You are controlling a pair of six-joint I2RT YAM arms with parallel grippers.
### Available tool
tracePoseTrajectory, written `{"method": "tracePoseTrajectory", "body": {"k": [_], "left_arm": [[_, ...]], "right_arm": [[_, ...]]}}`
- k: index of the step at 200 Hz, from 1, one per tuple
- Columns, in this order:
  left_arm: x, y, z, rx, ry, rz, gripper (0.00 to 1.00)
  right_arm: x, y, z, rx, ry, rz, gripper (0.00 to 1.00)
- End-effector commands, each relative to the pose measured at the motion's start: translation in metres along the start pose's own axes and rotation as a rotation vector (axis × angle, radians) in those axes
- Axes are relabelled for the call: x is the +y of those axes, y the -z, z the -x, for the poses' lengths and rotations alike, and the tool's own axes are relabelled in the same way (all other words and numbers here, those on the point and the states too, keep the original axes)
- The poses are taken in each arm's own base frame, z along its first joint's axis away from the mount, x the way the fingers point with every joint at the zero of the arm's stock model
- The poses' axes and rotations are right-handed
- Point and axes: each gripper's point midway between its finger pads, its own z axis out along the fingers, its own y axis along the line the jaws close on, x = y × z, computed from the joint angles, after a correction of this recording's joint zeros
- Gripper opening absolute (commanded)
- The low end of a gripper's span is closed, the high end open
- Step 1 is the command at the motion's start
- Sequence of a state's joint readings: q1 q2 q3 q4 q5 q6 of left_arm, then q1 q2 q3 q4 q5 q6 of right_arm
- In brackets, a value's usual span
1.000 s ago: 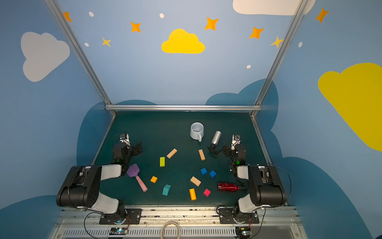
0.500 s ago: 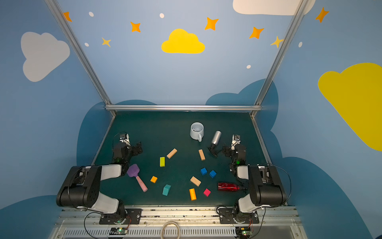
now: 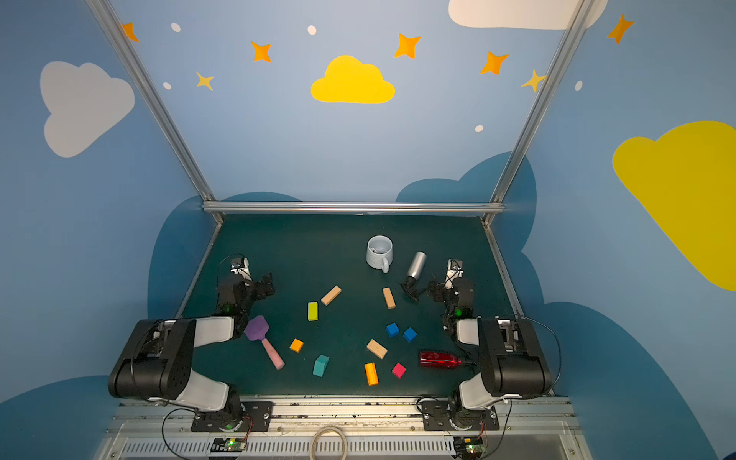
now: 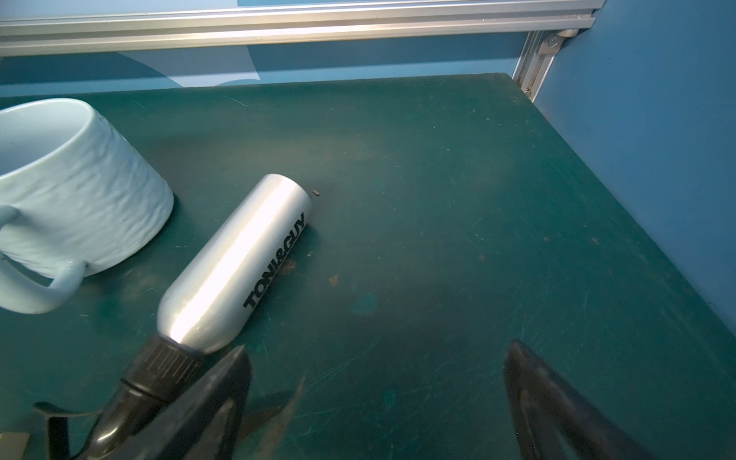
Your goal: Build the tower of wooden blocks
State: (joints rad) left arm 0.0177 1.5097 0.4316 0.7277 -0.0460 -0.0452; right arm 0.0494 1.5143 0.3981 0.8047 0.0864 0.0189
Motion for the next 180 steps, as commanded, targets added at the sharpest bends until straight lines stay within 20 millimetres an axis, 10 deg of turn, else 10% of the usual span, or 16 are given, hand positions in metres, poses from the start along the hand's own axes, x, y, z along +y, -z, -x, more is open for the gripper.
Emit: {"method": "tracePoseTrajectory", "body": {"k": [1,180], "left_arm": [[0.001,-0.001,-0.006,0.017,0.001,-0.001,0.99],[-0.02,0.038,0.058,0.076,0.045,-0.02,0.93]], "right_arm": [[0.0,0.0,0.002,-0.013,-0.001,-0.001,0.96],[0.015,0.025,0.036,0.162,-0.071,-0.035,0.94]]}}
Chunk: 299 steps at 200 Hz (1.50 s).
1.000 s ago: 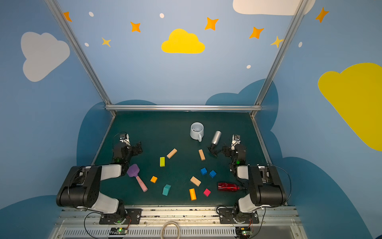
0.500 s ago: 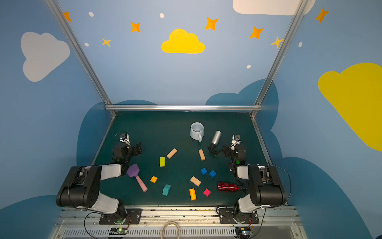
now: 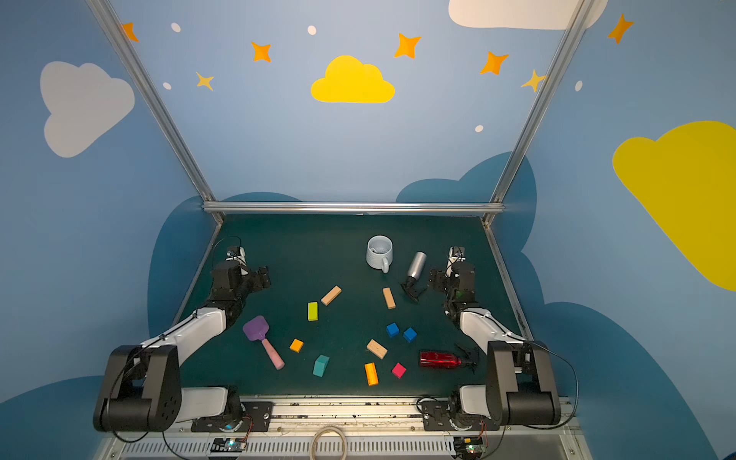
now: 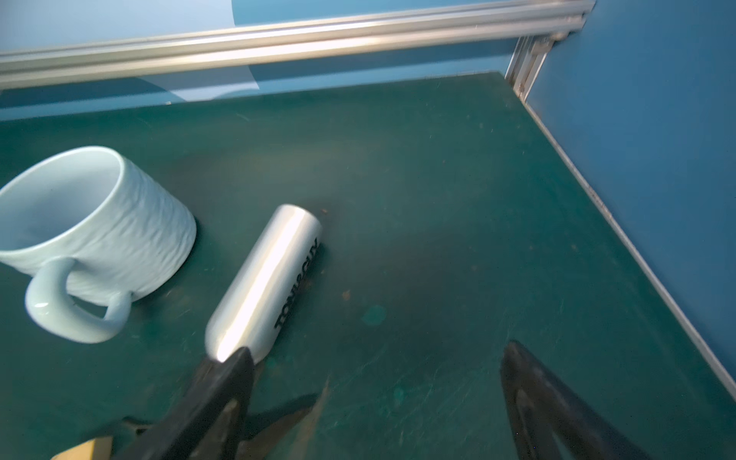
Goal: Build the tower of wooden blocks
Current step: 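Reach the right gripper toward the wooden blocks while the left arm rises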
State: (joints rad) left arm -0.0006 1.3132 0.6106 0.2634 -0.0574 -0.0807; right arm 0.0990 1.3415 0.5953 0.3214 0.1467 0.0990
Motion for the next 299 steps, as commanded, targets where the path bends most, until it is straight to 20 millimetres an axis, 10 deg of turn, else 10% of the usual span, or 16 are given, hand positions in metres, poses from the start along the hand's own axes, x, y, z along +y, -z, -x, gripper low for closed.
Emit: {"method": "tracePoseTrajectory", "body": {"k": [1,122,299], "left_arm": [[-0.011,0.016,0.017,-0.012,0.026,-0.035,0.93],[-0.068,0.069,0.061,-0.038,0.1,-0.291,0.91],[-0.126,0.114,0.05,0.029,0.049,-0.456,0.89]], "right_arm": [[0.006,0.01,-0.003,0.051,-0.022,-0.011,0.94],[0.056,0.088,0.03,0.039,-0.012,0.039,0.93],[0.174,0.1,-0.043,0.3,-0.08,-0.067,0.93]]}}
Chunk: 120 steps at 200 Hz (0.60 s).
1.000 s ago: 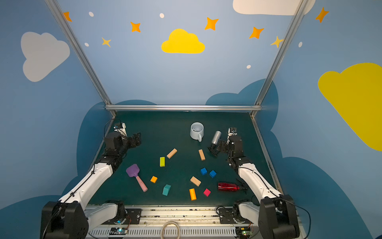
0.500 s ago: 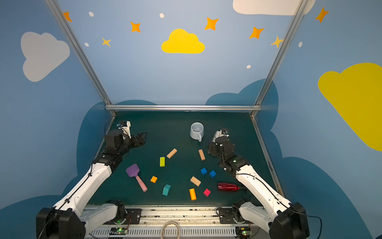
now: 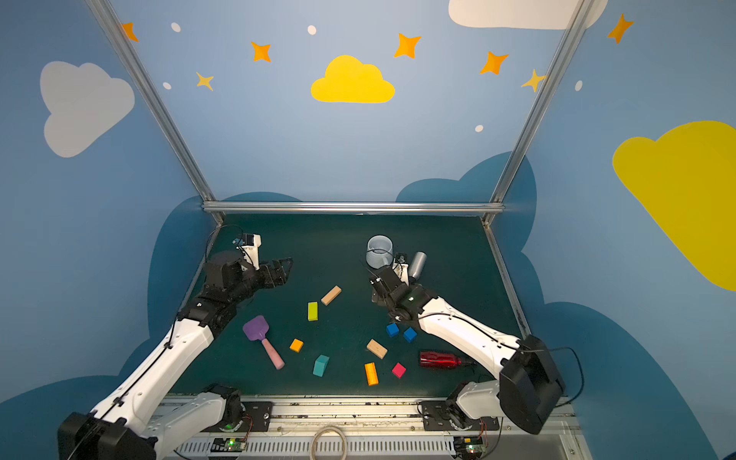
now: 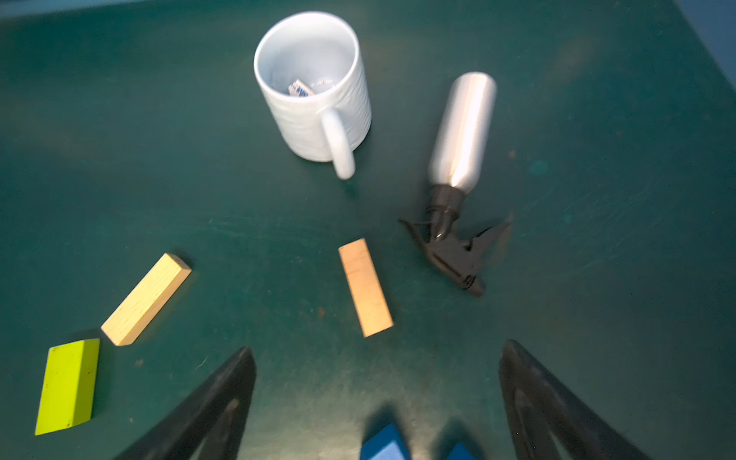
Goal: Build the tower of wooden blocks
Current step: 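Reach the right gripper toward the wooden blocks while the left arm rises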
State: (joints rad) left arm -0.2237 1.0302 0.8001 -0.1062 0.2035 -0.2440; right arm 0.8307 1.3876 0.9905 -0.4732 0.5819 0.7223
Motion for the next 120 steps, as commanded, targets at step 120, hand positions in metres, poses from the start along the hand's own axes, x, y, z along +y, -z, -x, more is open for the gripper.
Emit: {"method": "tracePoseTrajectory", "body": {"k": [120], "left_arm": [[-0.021,0.011,-0.003,-0.002,-0.014,-0.029,0.89]], "right_arm": [[0.012,-0.071,-0.046,0.269,-0.185,-0.092,0.93]]}}
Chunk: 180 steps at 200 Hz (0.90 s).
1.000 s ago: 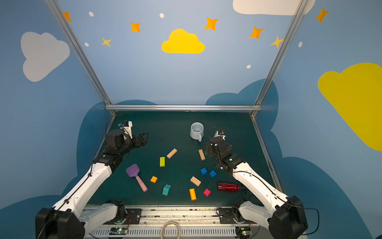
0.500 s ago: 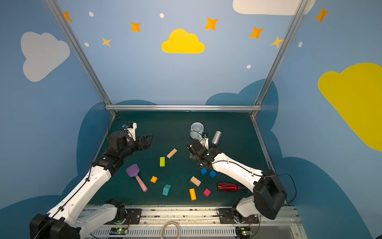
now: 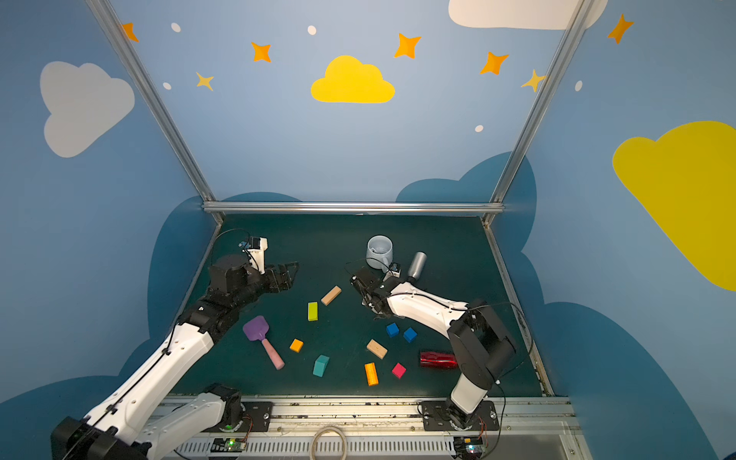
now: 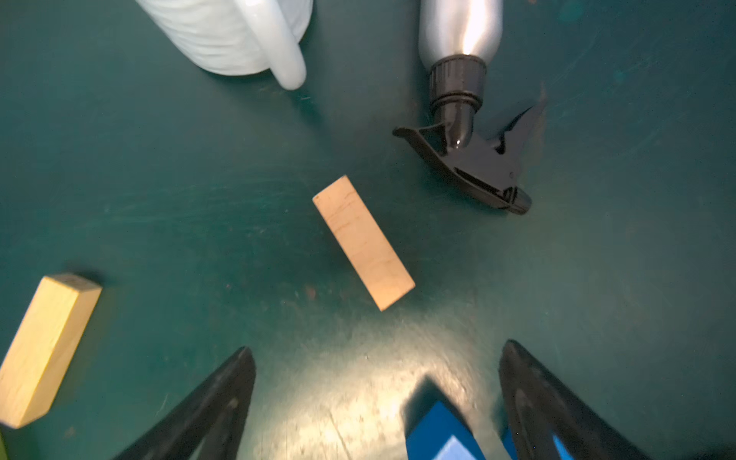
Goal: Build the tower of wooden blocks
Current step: 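Reach the right gripper toward the wooden blocks while the left arm rises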
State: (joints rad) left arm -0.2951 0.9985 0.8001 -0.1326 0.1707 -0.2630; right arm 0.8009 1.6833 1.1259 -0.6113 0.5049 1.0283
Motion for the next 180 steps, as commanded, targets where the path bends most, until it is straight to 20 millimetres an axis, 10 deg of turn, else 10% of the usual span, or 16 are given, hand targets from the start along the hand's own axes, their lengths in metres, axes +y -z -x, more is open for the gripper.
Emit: {"method": "tracePoseTrajectory", "body": {"k": [1,180], "left_arm": [[-0.002,0.004,0.004,-0.011,-0.003,0.001,0.89],[-0.002,0.001,0.003,-0.004,-0.011,0.004,0.88]], "right_arm": [[0.012,-0.015,0.004,0.053,0.011,0.074,0.93],[0.034,-0.062,-0.002,0.173,0.099,0.181,0.93]]}}
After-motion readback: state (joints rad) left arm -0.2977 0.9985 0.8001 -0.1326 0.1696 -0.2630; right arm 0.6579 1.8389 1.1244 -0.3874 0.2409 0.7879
